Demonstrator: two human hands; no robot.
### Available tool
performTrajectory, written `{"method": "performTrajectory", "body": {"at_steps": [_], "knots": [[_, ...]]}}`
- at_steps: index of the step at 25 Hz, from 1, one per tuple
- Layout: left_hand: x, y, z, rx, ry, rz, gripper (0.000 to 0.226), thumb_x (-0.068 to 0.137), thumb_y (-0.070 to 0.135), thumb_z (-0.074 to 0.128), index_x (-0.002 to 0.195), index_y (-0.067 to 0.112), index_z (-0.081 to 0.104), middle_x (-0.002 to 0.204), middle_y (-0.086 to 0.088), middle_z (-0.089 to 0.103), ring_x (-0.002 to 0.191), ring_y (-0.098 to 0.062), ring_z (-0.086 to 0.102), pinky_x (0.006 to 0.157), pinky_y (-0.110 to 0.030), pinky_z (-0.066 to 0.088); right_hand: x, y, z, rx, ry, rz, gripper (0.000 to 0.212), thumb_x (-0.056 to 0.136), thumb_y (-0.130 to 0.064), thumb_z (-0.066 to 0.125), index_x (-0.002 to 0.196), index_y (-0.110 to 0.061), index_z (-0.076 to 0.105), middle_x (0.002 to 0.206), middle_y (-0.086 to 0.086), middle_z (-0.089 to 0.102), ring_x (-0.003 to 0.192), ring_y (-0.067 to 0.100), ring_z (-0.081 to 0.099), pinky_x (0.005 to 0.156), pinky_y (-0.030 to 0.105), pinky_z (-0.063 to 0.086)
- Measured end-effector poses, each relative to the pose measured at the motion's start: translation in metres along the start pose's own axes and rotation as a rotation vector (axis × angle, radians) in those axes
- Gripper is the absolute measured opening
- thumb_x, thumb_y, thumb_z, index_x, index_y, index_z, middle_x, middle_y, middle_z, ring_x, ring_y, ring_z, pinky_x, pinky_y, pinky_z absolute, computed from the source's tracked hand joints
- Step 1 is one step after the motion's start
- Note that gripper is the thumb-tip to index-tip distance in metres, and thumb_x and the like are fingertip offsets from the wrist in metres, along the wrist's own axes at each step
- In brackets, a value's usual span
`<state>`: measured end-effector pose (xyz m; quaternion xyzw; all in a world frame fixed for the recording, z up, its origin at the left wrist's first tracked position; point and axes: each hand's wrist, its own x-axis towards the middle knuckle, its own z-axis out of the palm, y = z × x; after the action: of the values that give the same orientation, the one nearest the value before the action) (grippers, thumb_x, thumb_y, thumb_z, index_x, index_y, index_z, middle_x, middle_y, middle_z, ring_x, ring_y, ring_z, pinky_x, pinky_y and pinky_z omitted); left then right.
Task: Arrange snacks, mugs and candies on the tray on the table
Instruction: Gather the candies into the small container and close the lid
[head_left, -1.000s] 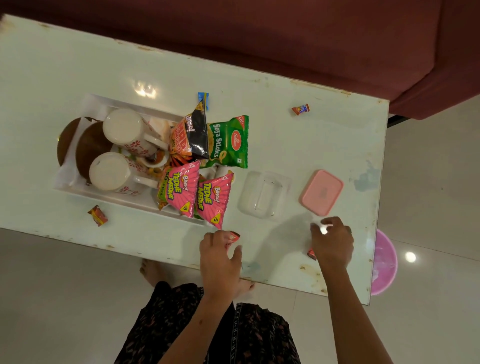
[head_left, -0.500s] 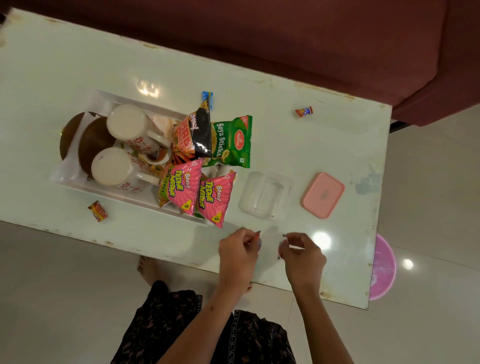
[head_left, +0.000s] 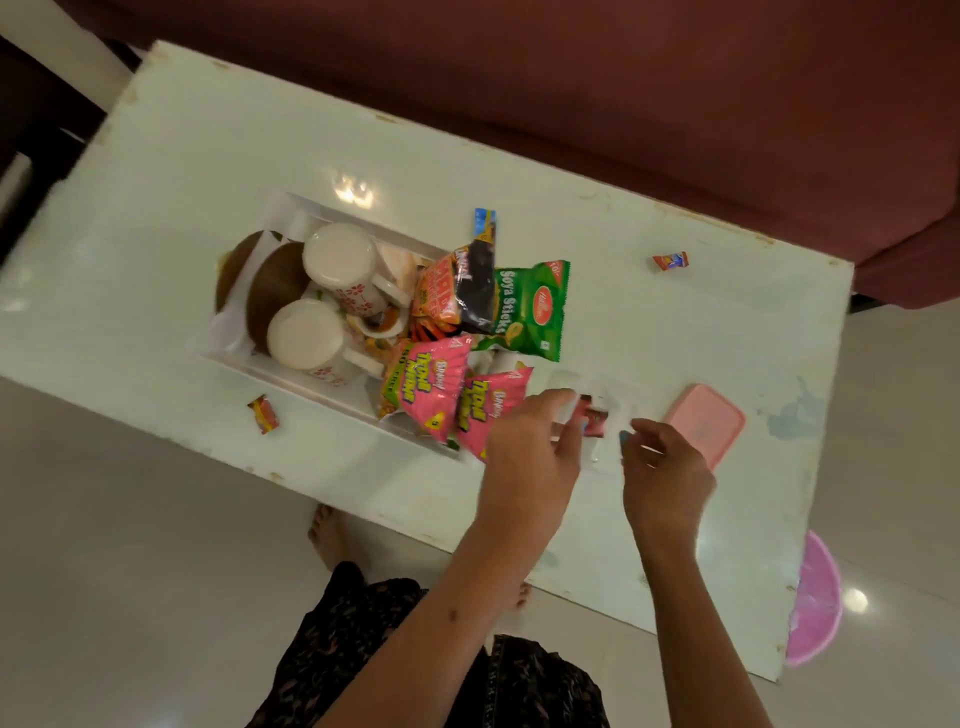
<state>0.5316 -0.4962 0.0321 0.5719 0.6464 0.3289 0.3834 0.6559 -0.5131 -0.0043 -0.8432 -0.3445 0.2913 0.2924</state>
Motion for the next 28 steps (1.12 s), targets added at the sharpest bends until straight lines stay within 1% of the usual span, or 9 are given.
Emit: {"method": "performTrajectory", "body": {"at_steps": [4, 7, 8, 10, 13, 16, 20, 23, 28], "knots": [[-0.008, -0.068, -0.091, -0.050, 0.375, -0.062, 0.020, 0.082, 0.010, 0.062, 0.096, 0.024, 0.063, 0.089, 0.004, 0.067, 0.070, -0.002, 0.063, 0.061, -0.011, 0.052, -0.009, -0.002, 0.005, -0.036, 0.003, -0.030, 0.015, 0.088, -0.014, 0.061, 0.099, -0.007, 0.069, 0.095, 0.011, 0.073, 0.072, 0.014, 0.060, 0.060, -0.011, 0.030], [-0.002, -0.133, -0.140, 0.168, 0.591, -0.320, 0.026, 0.080, 0.004, 0.062, 0.105, 0.010, 0.058, 0.102, -0.013, 0.059, 0.083, -0.020, 0.059, 0.074, -0.040, 0.055, -0.015, -0.008, 0.012, -0.015, -0.001, -0.026, 0.014, 0.089, -0.017, 0.059, 0.096, -0.010, 0.069, 0.090, 0.007, 0.072, 0.074, 0.017, 0.062, 0.065, 0.005, 0.038], [0.003, -0.150, -0.146, 0.258, 0.572, -0.393, 0.033, 0.080, 0.004, 0.063, 0.112, 0.006, 0.056, 0.106, -0.018, 0.055, 0.092, -0.027, 0.056, 0.081, -0.043, 0.051, -0.015, -0.010, 0.013, -0.014, -0.003, -0.026, 0.014, 0.089, -0.018, 0.058, 0.095, -0.011, 0.068, 0.089, 0.007, 0.071, 0.075, 0.019, 0.063, 0.067, 0.016, 0.038], [0.013, -0.177, -0.149, 0.405, 0.434, -0.469, 0.045, 0.080, 0.006, 0.063, 0.123, 0.003, 0.049, 0.115, -0.022, 0.052, 0.108, -0.034, 0.048, 0.093, -0.040, 0.040, -0.015, -0.013, 0.015, -0.022, -0.012, -0.033, 0.014, 0.089, -0.020, 0.058, 0.094, -0.012, 0.068, 0.088, 0.007, 0.071, 0.073, 0.019, 0.061, 0.069, 0.019, 0.036], [0.021, -0.195, -0.142, 0.441, 0.310, -0.466, 0.047, 0.083, 0.007, 0.060, 0.127, -0.002, 0.045, 0.128, -0.022, 0.047, 0.120, -0.035, 0.044, 0.101, -0.033, 0.037, -0.012, -0.017, 0.012, -0.012, -0.021, -0.053, 0.012, 0.088, -0.017, 0.060, 0.093, -0.010, 0.068, 0.085, 0.007, 0.069, 0.068, 0.018, 0.059, 0.059, -0.002, 0.035], [0.017, -0.198, -0.138, 0.409, 0.333, -0.444, 0.027, 0.085, 0.000, 0.053, 0.112, -0.004, 0.056, 0.118, -0.021, 0.051, 0.106, -0.033, 0.053, 0.084, -0.019, 0.037, -0.006, -0.018, 0.004, 0.000, -0.035, -0.062, 0.010, 0.087, -0.013, 0.061, 0.092, -0.008, 0.069, 0.080, 0.003, 0.066, 0.064, 0.012, 0.057, 0.058, -0.011, 0.030], [-0.016, -0.203, -0.130, 0.574, 0.220, -0.294, 0.019, 0.080, -0.003, 0.058, 0.098, -0.005, 0.063, 0.102, -0.025, 0.055, 0.077, -0.040, 0.060, 0.076, -0.041, 0.050, 0.000, -0.012, -0.001, -0.006, -0.039, -0.044, 0.009, 0.087, -0.013, 0.060, 0.091, -0.012, 0.069, 0.083, -0.002, 0.066, 0.065, 0.004, 0.058, 0.060, -0.008, 0.033], [-0.049, -0.209, -0.118, 0.580, 0.071, -0.262, 0.016, 0.073, -0.005, 0.066, 0.088, 0.000, 0.065, 0.095, -0.018, 0.053, 0.066, -0.036, 0.060, 0.068, -0.039, 0.052, -0.003, -0.004, -0.004, -0.002, -0.045, -0.029, 0.008, 0.087, -0.013, 0.061, 0.089, -0.014, 0.069, 0.081, -0.004, 0.067, 0.065, 0.004, 0.060, 0.059, -0.007, 0.035], [-0.050, -0.186, -0.098, 0.489, -0.014, -0.318, 0.012, 0.067, -0.004, 0.071, 0.069, 0.006, 0.065, 0.080, -0.009, 0.056, 0.058, -0.026, 0.059, 0.061, -0.034, 0.054, -0.005, 0.015, -0.008, -0.019, -0.073, 0.007, 0.009, 0.086, -0.013, 0.063, 0.092, -0.013, 0.070, 0.082, -0.003, 0.069, 0.066, -0.005, 0.058, 0.059, -0.008, 0.035]]}}
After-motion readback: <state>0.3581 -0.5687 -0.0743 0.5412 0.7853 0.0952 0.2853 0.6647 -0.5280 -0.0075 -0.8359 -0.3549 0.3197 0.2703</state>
